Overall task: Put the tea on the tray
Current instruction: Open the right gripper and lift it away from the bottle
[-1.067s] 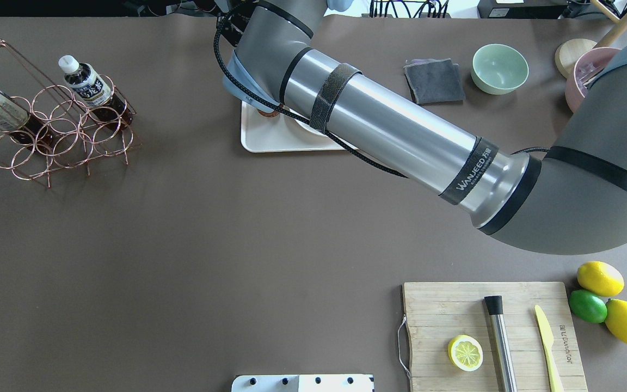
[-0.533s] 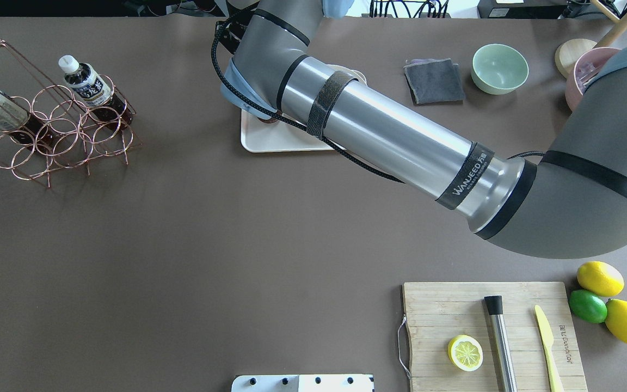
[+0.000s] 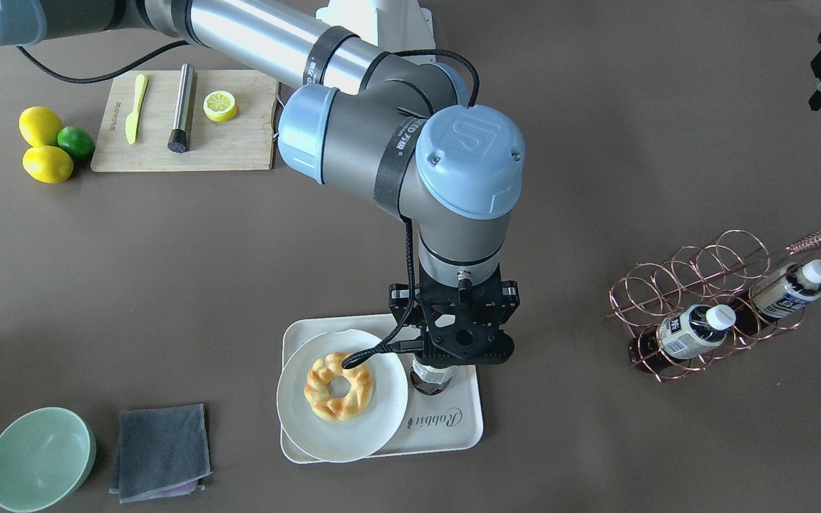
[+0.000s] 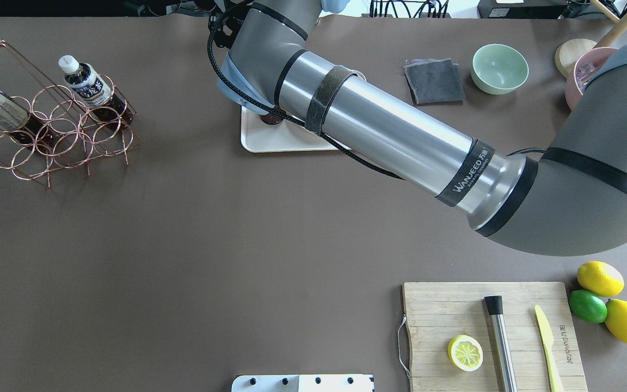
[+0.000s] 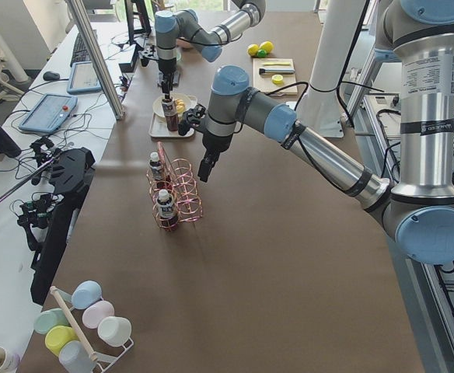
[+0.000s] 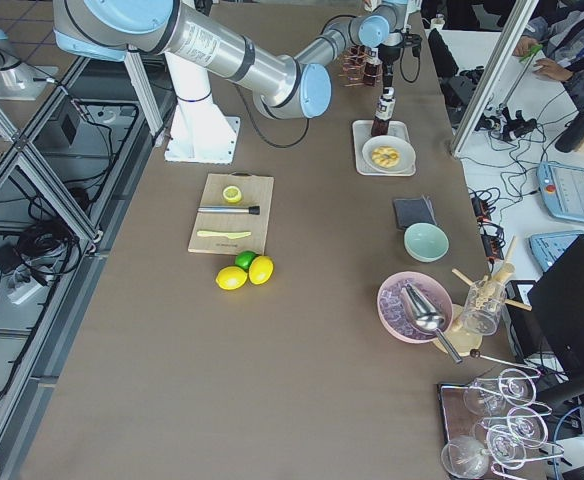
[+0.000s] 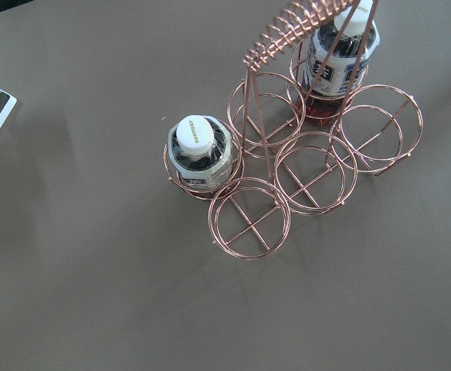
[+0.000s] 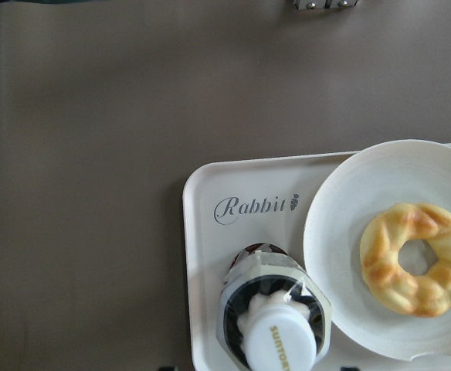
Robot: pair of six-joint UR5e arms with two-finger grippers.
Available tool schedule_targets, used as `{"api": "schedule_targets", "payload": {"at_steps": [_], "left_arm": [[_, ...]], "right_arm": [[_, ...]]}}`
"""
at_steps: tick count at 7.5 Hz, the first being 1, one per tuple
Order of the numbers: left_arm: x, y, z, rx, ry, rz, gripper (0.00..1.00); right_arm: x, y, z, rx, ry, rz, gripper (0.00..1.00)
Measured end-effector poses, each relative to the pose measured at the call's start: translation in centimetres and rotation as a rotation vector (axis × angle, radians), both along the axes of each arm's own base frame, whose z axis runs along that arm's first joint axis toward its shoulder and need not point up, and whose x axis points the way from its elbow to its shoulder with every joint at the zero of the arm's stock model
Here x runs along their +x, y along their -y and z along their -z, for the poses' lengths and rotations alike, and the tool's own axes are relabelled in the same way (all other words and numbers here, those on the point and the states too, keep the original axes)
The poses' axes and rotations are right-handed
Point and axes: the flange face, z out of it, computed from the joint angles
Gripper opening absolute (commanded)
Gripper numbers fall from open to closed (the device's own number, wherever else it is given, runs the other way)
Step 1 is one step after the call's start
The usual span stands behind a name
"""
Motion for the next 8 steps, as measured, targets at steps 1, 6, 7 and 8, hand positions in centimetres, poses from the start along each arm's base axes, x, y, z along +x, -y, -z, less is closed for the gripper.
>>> {"api": "schedule_targets", "payload": {"at_steps": [1, 6, 7, 8], "left_arm": [[0.2, 0.1, 0.2, -0.020, -0.017, 0.015, 0.97], [-4.8, 0.8, -3.1, -0.040, -0.008, 0.057, 0.97], [-6.7, 1.3, -5.6, -0.037, 0.016, 0.042, 0.97], [-8.2, 1.8, -8.3, -0.045, 0.033, 0.024, 0.97]], "right_arm": [[1.8, 0.3, 0.9, -0.025, 0.011, 0.008, 0.87], [25.6, 1.9, -14.3, 0.034, 0.004, 0.122, 0.99], [32.7, -0.4, -21.3, 0.082, 0.003, 0.154, 0.99], [40.7, -3.2, -27.3, 0.119, -0.001, 0.166, 0.99]]}}
